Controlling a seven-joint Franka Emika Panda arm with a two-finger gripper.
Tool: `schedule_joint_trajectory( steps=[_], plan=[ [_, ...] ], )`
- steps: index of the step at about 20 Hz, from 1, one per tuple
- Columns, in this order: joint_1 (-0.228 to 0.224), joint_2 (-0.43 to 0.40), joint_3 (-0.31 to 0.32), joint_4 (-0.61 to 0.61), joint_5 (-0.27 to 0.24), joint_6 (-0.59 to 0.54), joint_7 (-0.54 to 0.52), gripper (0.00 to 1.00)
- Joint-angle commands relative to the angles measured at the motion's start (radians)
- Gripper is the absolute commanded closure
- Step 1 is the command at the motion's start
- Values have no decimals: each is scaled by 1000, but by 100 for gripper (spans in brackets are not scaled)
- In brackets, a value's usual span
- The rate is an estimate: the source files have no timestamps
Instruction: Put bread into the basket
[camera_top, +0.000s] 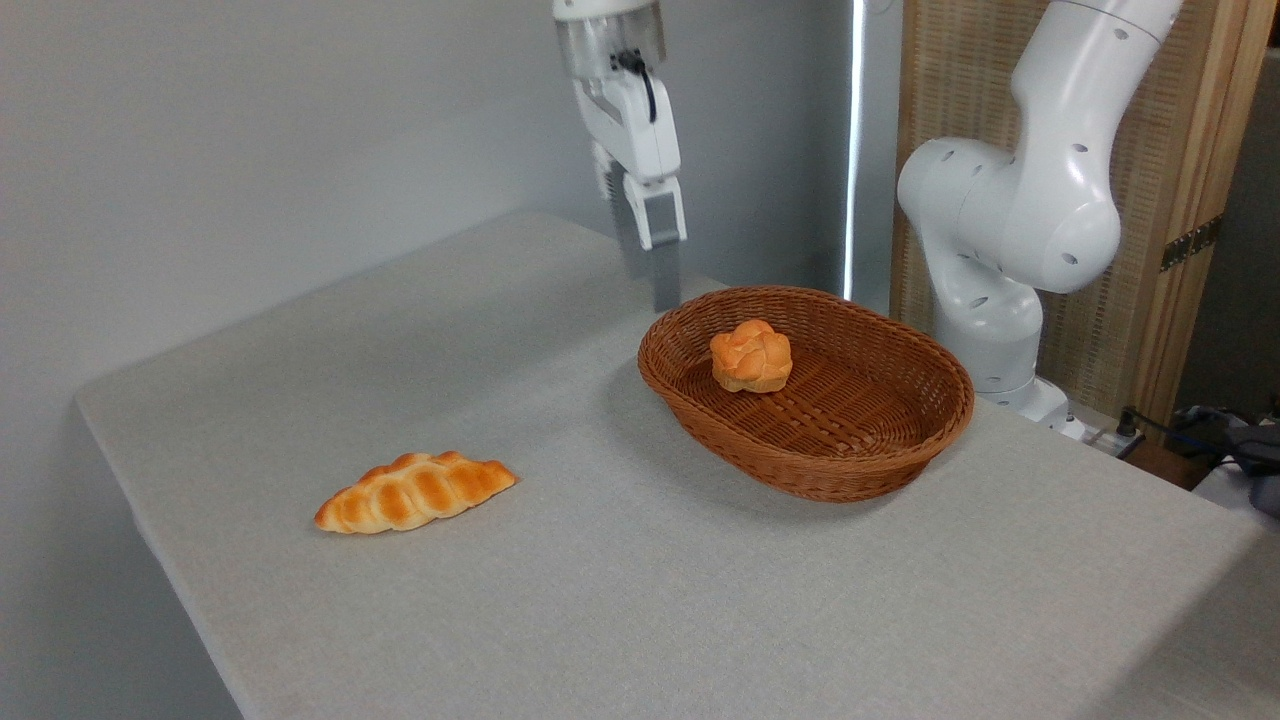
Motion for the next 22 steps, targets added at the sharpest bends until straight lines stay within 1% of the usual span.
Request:
schedule_joint_trajectory(
  steps=[1,3,5,6,7,8,9,11,12,13,15,17,19,22],
  plan=[
    [-9,176,96,238,2,-6,-88,0],
    [3,260,110,354,-3,-8,-100,0],
    [41,328,118,443,-6,-14,-124,0],
    [61,349,118,476,-13,-19,-132,0],
    [69,369,118,498,-26,-22,-134,0],
    [79,385,115,513,-29,-23,-135,0],
    [101,402,107,536,-30,-26,-140,0],
    [136,446,88,598,-35,-77,-151,0],
    [154,457,69,615,-33,-92,-151,0],
    [162,464,58,618,-33,-92,-152,0],
    [176,472,55,636,-35,-100,-152,0],
    [190,491,55,682,-35,-141,-151,0],
    [198,495,55,695,-33,-149,-149,0],
    [198,497,52,696,-23,-152,-151,0]
  ],
)
